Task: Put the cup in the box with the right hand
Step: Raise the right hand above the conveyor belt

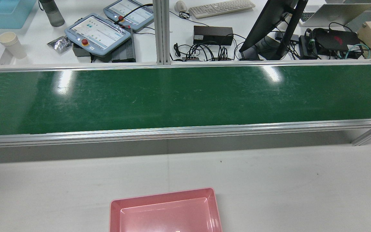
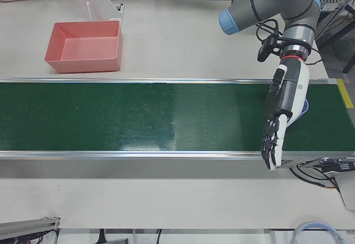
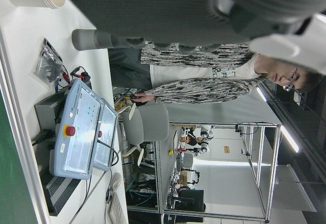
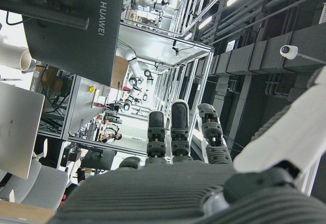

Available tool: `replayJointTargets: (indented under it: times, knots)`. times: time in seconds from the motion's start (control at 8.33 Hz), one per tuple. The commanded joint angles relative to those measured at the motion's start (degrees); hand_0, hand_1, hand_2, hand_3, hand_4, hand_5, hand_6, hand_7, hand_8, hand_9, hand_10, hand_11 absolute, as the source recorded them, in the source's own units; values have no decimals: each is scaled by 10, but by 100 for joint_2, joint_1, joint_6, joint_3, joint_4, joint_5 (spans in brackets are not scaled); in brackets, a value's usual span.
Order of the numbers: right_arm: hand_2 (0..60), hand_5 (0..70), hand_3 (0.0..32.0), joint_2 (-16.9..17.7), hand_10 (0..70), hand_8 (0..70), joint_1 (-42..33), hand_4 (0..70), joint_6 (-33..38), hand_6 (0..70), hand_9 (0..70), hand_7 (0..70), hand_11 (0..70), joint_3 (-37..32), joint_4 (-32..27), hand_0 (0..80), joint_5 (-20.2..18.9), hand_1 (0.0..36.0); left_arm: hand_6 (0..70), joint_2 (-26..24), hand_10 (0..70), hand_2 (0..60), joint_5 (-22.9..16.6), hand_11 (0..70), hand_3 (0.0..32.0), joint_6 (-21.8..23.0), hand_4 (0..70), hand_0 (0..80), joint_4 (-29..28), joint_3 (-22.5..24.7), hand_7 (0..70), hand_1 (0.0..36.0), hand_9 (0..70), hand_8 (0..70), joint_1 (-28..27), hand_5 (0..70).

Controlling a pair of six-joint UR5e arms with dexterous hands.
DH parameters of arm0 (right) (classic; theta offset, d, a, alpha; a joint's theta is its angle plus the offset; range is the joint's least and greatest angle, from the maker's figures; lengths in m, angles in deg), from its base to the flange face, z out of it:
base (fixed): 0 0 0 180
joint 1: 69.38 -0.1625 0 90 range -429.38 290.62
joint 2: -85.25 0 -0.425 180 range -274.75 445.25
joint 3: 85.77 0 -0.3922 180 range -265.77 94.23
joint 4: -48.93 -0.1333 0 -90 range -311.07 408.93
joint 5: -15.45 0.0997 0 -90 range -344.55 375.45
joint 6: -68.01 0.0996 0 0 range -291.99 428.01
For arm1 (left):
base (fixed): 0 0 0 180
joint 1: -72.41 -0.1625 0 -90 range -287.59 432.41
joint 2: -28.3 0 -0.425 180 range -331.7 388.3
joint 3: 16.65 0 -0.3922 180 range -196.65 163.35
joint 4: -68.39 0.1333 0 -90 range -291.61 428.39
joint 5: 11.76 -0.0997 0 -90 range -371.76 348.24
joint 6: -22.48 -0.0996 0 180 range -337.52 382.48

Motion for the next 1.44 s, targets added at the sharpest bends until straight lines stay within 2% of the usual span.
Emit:
replayJointTargets:
  times: [0.0,0.24,0.36,0.48,0.6,0.72,0.96,1.08,1.32]
  knots:
    - [106,20,0,-312,10,108,915,14,-328,105,244,476,19,-42,293,265,485,53,0,0,0,0,0,0,0,0,0,0,-8,-13,0,0,0,0,0,0]
    - [116,18,0,-752,5,100,2330,20,-340,105,234,481,12,-157,322,263,1704,55,0,0,0,0,0,0,0,0,0,0,-8,-14,0,0,0,0,0,0]
    - [124,17,0,-1137,0,93,2912,32,-331,104,225,487,0,-122,609,280,2128,61,0,-9,0,0,-9,0,0,0,0,0,1,-14,0,0,0,0,0,0]
    - [119,19,0,-1568,0,84,3240,1,-331,99,209,466,0,-52,1065,305,2280,68,0,0,0,0,0,0,0,0,0,0,1,-5,0,0,0,0,0,0]
    - [113,21,0,-1772,0,79,3539,0,-331,96,200,449,0,1,1295,332,2465,74,0,0,0,0,0,0,0,-9,0,0,1,4,0,0,0,0,0,0]
    - [121,21,0,-1783,0,77,3811,19,-357,98,199,464,0,219,1533,381,2849,87,0,0,0,0,0,0,0,0,0,0,10,13,0,0,0,0,9,0]
    - [127,24,0,-1861,0,66,4321,36,-348,92,178,435,0,763,2620,414,3448,109,0,0,0,0,0,0,0,0,0,0,1,4,0,0,0,0,0,0]
    - [124,25,0,-1966,0,62,4550,56,-348,91,172,428,0,766,2816,428,3642,115,0,0,0,0,0,0,0,0,0,0,1,4,0,0,0,0,0,0]
    - [109,21,0,-2011,0,64,4711,66,-357,92,176,438,0,678,2818,406,3671,97,0,-9,0,0,0,0,0,0,0,0,1,-5,0,0,0,0,0,0]
